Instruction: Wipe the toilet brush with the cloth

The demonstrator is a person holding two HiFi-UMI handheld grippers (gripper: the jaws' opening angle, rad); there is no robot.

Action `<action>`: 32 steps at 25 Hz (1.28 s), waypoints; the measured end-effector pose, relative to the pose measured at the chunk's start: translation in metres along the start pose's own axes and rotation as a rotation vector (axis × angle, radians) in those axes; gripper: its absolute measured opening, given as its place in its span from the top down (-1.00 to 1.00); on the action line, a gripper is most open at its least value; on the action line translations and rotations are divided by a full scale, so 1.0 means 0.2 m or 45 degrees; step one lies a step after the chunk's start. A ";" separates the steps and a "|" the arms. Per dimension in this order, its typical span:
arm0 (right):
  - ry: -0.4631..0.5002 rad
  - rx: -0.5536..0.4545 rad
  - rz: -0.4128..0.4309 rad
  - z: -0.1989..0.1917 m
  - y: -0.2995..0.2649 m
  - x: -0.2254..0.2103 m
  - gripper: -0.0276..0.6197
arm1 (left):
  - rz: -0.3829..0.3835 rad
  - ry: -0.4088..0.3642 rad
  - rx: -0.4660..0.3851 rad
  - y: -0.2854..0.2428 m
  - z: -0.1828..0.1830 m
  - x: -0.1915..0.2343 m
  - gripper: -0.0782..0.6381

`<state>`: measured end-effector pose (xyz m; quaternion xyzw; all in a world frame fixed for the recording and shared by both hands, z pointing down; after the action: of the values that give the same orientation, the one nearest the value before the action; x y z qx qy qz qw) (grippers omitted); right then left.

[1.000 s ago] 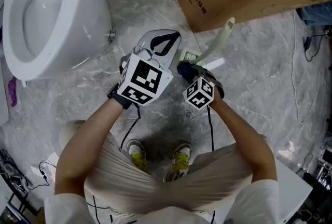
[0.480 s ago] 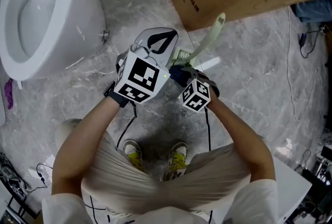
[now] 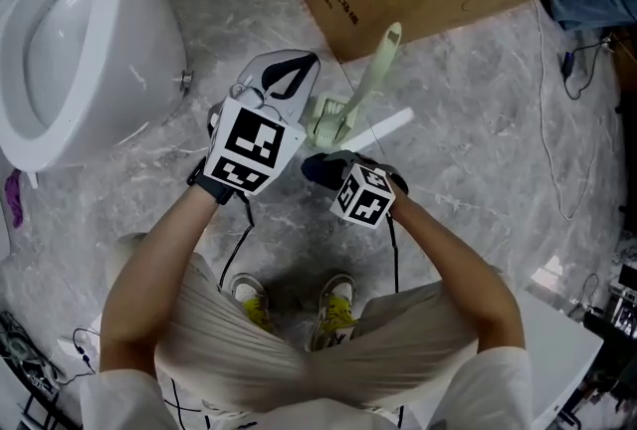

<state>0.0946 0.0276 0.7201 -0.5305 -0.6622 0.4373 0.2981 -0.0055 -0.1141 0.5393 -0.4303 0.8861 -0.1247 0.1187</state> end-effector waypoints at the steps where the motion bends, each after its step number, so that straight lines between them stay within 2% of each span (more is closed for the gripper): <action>1: 0.008 -0.015 0.014 0.03 0.02 0.01 0.42 | 0.014 0.009 -0.005 0.00 0.01 0.02 0.78; 6: 0.105 -0.119 0.021 0.16 0.22 0.01 0.42 | 0.045 0.051 -0.024 0.02 0.03 0.07 0.78; 9: 0.172 -0.135 -0.039 0.17 0.30 -0.05 0.42 | 0.035 0.064 0.005 0.01 -0.01 0.09 0.78; 11: 0.152 -0.127 -0.100 0.12 0.34 -0.10 0.42 | 0.018 0.059 0.026 0.00 -0.03 0.07 0.78; 16: -0.109 -0.162 -0.280 -0.06 0.38 -0.27 0.42 | 0.006 0.036 0.041 -0.01 -0.04 0.06 0.78; 18: -0.249 -0.207 -0.402 -0.15 0.41 -0.33 0.42 | 0.012 0.042 0.035 -0.02 -0.04 0.06 0.78; 22: -0.568 -0.488 -0.777 -0.29 0.56 -0.46 0.43 | 0.003 0.022 0.008 -0.07 -0.05 0.06 0.78; 23: -0.644 -0.532 -0.837 -0.32 0.58 -0.47 0.43 | -0.003 0.029 0.004 -0.08 -0.07 0.07 0.78; 25: -0.745 -0.550 -0.885 -0.37 0.60 -0.48 0.43 | -0.023 0.040 -0.007 -0.11 -0.10 0.07 0.78; 26: -0.750 -0.539 -0.891 -0.39 0.60 -0.49 0.43 | -0.034 0.019 -0.010 -0.11 -0.11 0.07 0.78; 28: -0.658 -0.477 -0.916 -0.40 0.62 -0.51 0.43 | -0.025 -0.043 -0.011 -0.14 -0.10 0.07 0.78; 29: -0.594 -0.428 -0.941 -0.41 0.64 -0.50 0.43 | -0.014 -0.037 -0.016 -0.15 -0.09 0.06 0.78; 32: -0.484 -0.306 -1.047 -0.43 0.72 -0.45 0.44 | 0.009 0.077 0.015 -0.18 -0.11 0.02 0.78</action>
<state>0.2558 -0.0277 0.6351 -0.1652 -0.9062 0.2926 0.2566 0.0119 -0.1373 0.5705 -0.4226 0.8901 -0.1423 0.0947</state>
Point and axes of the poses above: the fingertips, and each gripper's own axes: y backward along the fingers, x to its left, z out of its top, the point moved 7 cm from there along y, backward along the fingers, and after that the axes turned 2 degrees about -z, right-handed, at the moved point
